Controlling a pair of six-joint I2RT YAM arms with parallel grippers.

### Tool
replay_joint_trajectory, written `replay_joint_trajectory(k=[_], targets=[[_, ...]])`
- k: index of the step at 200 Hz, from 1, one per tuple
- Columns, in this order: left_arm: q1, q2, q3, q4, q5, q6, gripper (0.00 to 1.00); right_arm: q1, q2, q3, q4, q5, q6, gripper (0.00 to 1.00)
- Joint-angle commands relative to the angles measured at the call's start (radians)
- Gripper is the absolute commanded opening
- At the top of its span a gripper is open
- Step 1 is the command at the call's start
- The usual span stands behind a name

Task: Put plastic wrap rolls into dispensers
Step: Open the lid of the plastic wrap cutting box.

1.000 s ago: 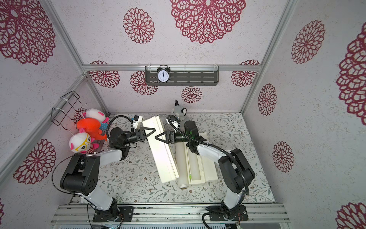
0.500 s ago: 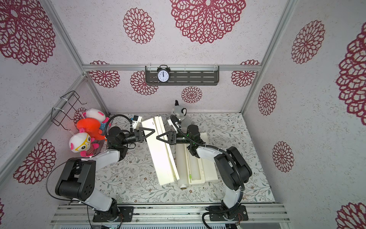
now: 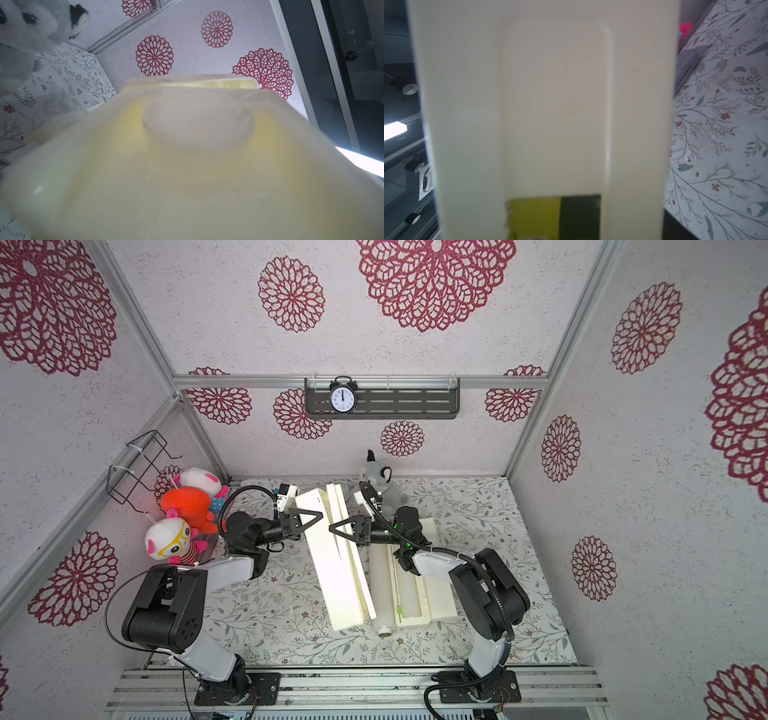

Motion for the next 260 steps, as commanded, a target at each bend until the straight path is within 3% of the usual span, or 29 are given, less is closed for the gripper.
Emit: replay_joint_trajectory(k=[1, 16, 34, 78, 139, 155, 182, 207, 238, 260], targets=[[0.087, -0.068, 0.027, -0.483, -0.123, 0.283, 0.51, -0.045, -0.163, 0.033, -0.11, 0.115, -0.206, 0.69], [0.087, -0.096, 0.058, -0.637, -0.147, 0.391, 0.52, -0.045, -0.182, 0.016, -0.152, 0.174, -0.244, 0.68], [0.087, -0.095, 0.035, -0.496, -0.115, 0.316, 0.53, -0.045, -0.184, -0.011, -0.118, 0.198, -0.233, 0.68], [0.1, -0.077, -0.043, -0.116, -0.05, 0.117, 0.5, -0.066, -0.137, -0.039, 0.14, 0.124, -0.017, 0.65], [0.115, -0.077, -0.037, -0.108, -0.068, 0.11, 0.5, -0.068, -0.154, -0.078, 0.187, 0.179, 0.017, 0.64], [0.103, -0.069, -0.014, -0.151, -0.065, 0.131, 0.57, -0.054, -0.149, -0.065, 0.16, 0.169, -0.002, 0.64], [0.104, -0.073, -0.02, -0.205, -0.071, 0.169, 0.59, -0.045, -0.169, -0.062, 0.063, 0.191, -0.077, 0.65], [0.115, -0.067, -0.033, -0.122, -0.048, 0.113, 0.6, -0.045, -0.208, -0.037, -0.177, 0.239, -0.236, 0.66], [0.155, -0.122, -0.002, -0.339, -0.037, 0.229, 0.6, -0.042, -0.246, 0.025, -0.509, 0.358, -0.447, 0.66], [0.186, -0.166, 0.078, -0.744, -0.065, 0.449, 0.6, -0.039, -0.237, 0.056, -0.638, 0.423, -0.517, 0.66]])
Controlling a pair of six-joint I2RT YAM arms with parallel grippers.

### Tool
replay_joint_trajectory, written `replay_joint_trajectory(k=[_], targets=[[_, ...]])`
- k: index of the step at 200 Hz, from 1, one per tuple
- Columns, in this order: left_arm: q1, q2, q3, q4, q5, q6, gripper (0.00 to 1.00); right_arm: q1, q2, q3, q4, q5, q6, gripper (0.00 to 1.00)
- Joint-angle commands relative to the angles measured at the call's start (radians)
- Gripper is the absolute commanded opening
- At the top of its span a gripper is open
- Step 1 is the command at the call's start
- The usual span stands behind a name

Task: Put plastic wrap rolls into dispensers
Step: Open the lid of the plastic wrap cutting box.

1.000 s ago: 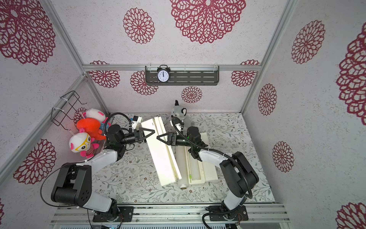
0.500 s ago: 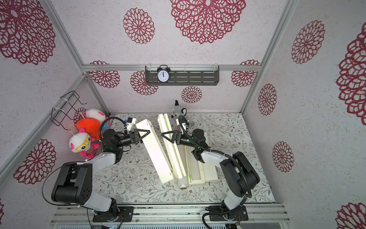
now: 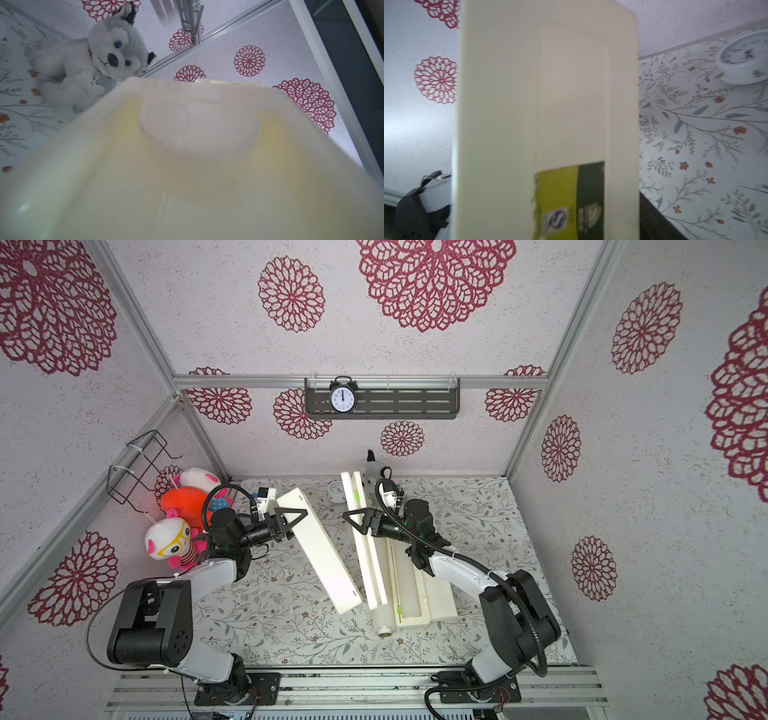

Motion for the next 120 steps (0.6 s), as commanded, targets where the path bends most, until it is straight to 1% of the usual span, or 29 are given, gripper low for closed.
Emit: replay_joint_trajectory(k=[1, 5, 15, 33, 56, 91, 101, 120], targets=[[0.036, -0.069, 0.1, -0.392, -0.017, 0.233, 0.6, 0.005, -0.035, 0.056, -0.196, 0.105, -0.169, 0.66], [0.042, -0.075, 0.117, -0.475, -0.028, 0.272, 0.6, 0.005, -0.029, 0.059, -0.206, 0.11, -0.171, 0.66], [0.058, -0.084, 0.152, -0.616, -0.061, 0.34, 0.6, 0.013, -0.014, 0.068, -0.238, 0.135, -0.187, 0.66], [0.107, -0.113, 0.193, -0.763, -0.108, 0.402, 0.6, 0.042, 0.02, 0.109, -0.34, 0.208, -0.238, 0.66], [0.176, -0.15, 0.211, -0.818, -0.139, 0.406, 0.6, 0.091, 0.079, 0.155, -0.414, 0.288, -0.239, 0.66], [0.266, -0.216, 0.206, -0.897, -0.172, 0.435, 0.6, 0.13, 0.182, 0.215, -0.514, 0.413, -0.208, 0.65], [0.294, -0.233, 0.197, -0.912, -0.167, 0.448, 0.61, 0.14, 0.209, 0.229, -0.551, 0.452, -0.208, 0.65], [0.329, -0.257, 0.172, -0.891, -0.147, 0.433, 0.61, 0.169, 0.257, 0.264, -0.618, 0.541, -0.229, 0.65]])
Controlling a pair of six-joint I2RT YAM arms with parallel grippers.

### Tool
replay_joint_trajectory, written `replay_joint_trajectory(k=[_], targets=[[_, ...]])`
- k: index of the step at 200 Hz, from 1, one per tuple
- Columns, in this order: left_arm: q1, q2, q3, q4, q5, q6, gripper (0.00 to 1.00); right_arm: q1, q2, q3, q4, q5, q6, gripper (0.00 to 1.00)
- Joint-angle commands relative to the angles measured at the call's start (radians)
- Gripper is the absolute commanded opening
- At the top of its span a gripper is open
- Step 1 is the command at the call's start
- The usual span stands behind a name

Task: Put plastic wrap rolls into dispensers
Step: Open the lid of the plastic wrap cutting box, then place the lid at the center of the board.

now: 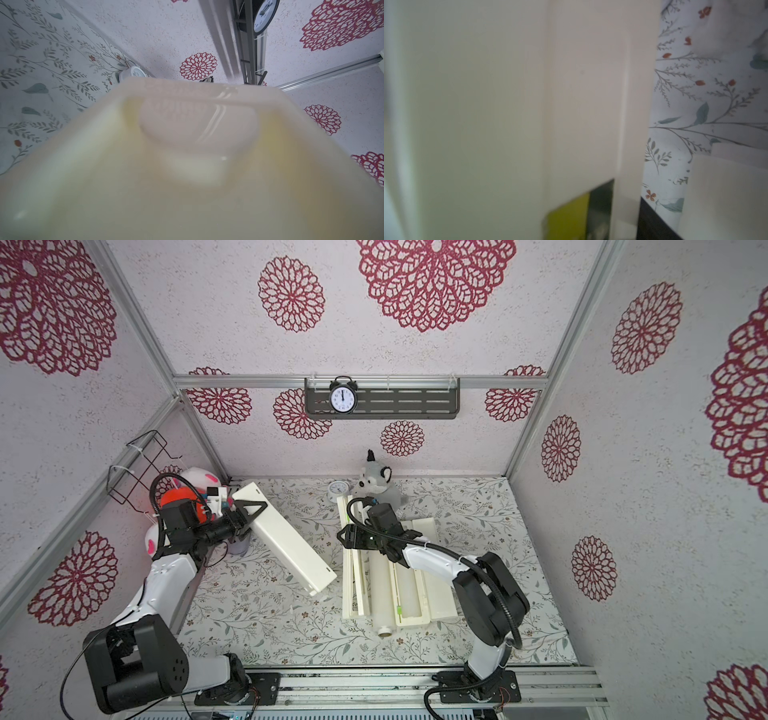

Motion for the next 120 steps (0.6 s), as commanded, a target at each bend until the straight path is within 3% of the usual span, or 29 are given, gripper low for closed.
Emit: replay_joint_trajectory(k=[1, 45, 78, 120], targets=[[0.037, -0.049, -0.018, -0.028, 0.018, 0.026, 0.61, 0.026, 0.033, 0.066, -0.112, 0.159, -0.037, 0.65], [0.074, -0.062, -0.04, 0.002, 0.045, 0.01, 0.62, 0.1, 0.185, 0.188, -0.277, 0.386, -0.118, 0.79], [0.088, -0.05, -0.047, 0.019, 0.057, 0.004, 0.62, 0.119, 0.251, 0.248, -0.322, 0.398, -0.142, 0.98], [0.099, -0.037, -0.05, 0.041, 0.067, -0.011, 0.62, 0.117, 0.263, 0.288, -0.345, 0.353, -0.145, 0.99]])
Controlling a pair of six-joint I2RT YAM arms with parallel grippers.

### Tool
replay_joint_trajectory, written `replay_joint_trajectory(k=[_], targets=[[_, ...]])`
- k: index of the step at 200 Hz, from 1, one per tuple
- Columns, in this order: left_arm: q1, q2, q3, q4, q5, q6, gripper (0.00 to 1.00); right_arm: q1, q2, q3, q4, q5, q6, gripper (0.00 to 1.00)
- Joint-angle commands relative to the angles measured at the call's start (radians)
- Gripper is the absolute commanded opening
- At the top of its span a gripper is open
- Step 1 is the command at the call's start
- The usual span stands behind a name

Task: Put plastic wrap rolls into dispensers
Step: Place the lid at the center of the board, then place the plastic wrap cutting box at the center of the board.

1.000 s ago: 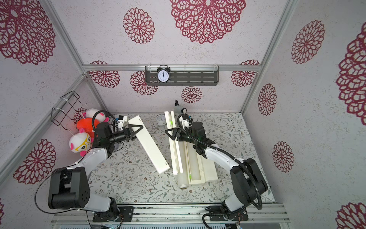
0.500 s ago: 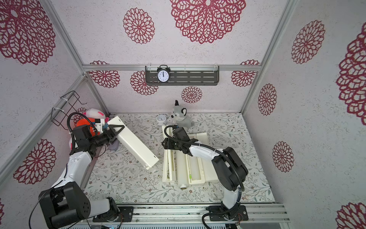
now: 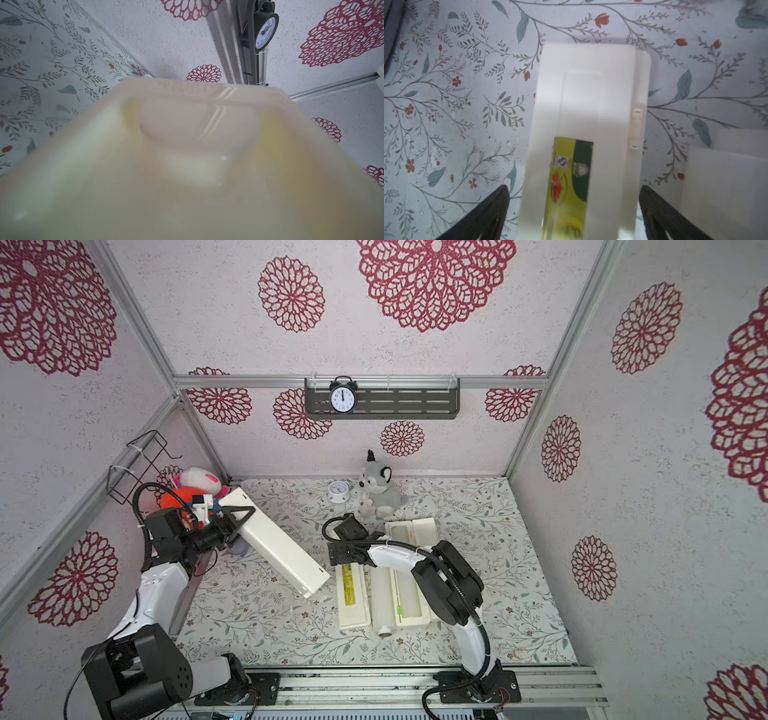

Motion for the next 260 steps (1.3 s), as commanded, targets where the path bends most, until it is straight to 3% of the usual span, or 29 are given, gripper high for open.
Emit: replay_joint_trajectory(k=[1, 53, 73, 112, 156, 193, 219, 238, 260], targets=[[0.013, 0.005, -0.004, 0.049, 0.034, -0.016, 0.62, -0.014, 0.001, 0.036, -0.052, 0.008, -0.031, 0.99], [0.009, 0.011, -0.009, 0.011, 0.035, 0.005, 0.62, -0.046, -0.097, -0.005, 0.007, -0.068, -0.054, 0.99], [-0.025, 0.03, 0.006, -0.033, 0.016, 0.04, 0.62, -0.09, -0.17, -0.03, 0.023, -0.133, -0.081, 0.94], [-0.157, 0.089, 0.046, -0.056, -0.002, 0.08, 0.63, -0.179, -0.319, -0.128, 0.122, -0.38, -0.128, 0.86], [-0.333, 0.19, 0.151, -0.144, 0.012, 0.195, 0.63, -0.205, -0.363, -0.144, 0.178, -0.709, -0.148, 0.78], [-0.381, 0.238, 0.179, -0.079, 0.136, 0.198, 0.63, -0.203, -0.362, -0.2, 0.352, -0.942, -0.041, 0.73], [-0.428, 0.279, 0.236, -0.154, 0.161, 0.268, 0.64, -0.184, -0.341, -0.228, 0.485, -1.041, 0.042, 0.67], [-0.441, 0.329, 0.279, -0.189, 0.178, 0.287, 0.63, -0.167, -0.316, -0.248, 0.623, -1.098, 0.147, 0.57], [-0.462, 0.372, 0.311, -0.179, 0.201, 0.288, 0.63, -0.137, -0.284, -0.234, 0.66, -1.119, 0.175, 0.56]])
